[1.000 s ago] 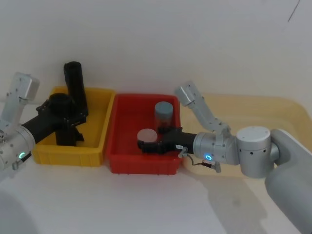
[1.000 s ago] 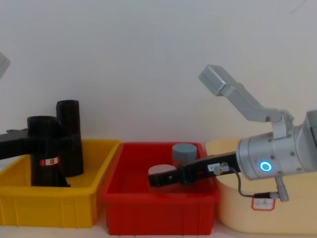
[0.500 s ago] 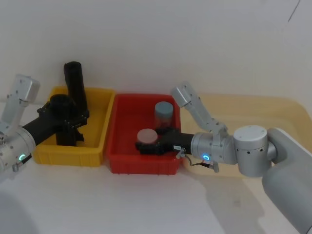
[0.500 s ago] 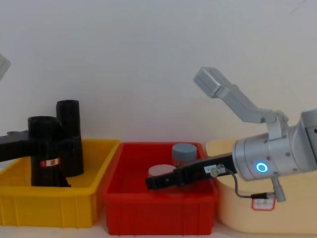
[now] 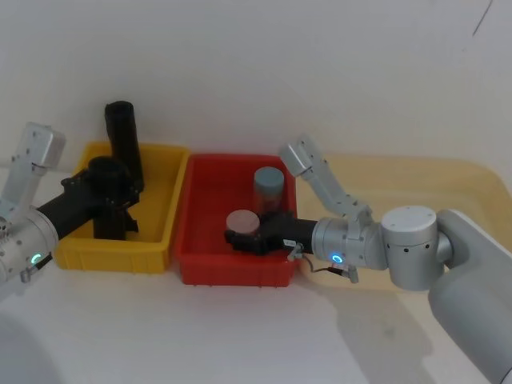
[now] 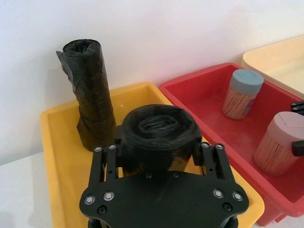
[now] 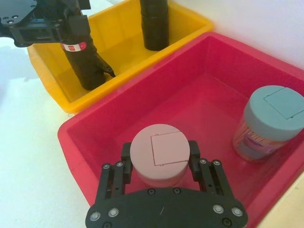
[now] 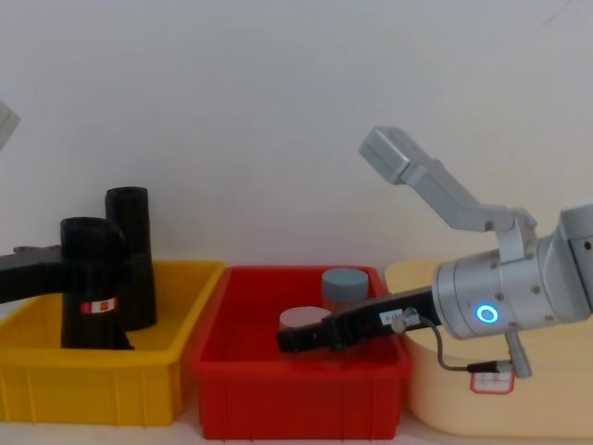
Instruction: Pick up the garbage bag with the one hand and transfer it to the other hand.
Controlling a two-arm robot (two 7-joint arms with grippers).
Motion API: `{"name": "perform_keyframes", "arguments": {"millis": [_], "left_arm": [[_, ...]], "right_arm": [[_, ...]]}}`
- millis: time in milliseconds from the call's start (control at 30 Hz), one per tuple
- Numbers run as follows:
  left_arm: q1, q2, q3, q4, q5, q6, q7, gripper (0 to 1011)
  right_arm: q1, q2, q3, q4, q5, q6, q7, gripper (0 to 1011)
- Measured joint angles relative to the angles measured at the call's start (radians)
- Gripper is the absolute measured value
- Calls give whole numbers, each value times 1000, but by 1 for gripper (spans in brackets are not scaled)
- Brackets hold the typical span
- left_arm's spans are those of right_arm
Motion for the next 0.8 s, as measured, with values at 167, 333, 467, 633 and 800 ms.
{"name": "perform_keyframes", "arguments": {"millis": [167, 333, 467, 633, 800], "left_arm": [[0, 0, 0, -1, -1, 0, 0, 641], [1, 1, 0, -1, -1, 1, 0, 557], [1, 1, 0, -1, -1, 1, 0, 517], [1, 1, 0, -1, -2, 1, 0, 488], [1, 1, 0, -1, -2, 1, 0, 464]], "right_arm": [[0, 0, 0, 1, -1, 0, 1, 666], [1, -1, 0, 2, -1, -1, 1, 666], [1, -1, 0, 2, -2, -1, 1, 666], [1, -2, 0, 3, -2, -1, 2, 666], [0, 0, 2, -2, -3, -1, 2, 666]]}}
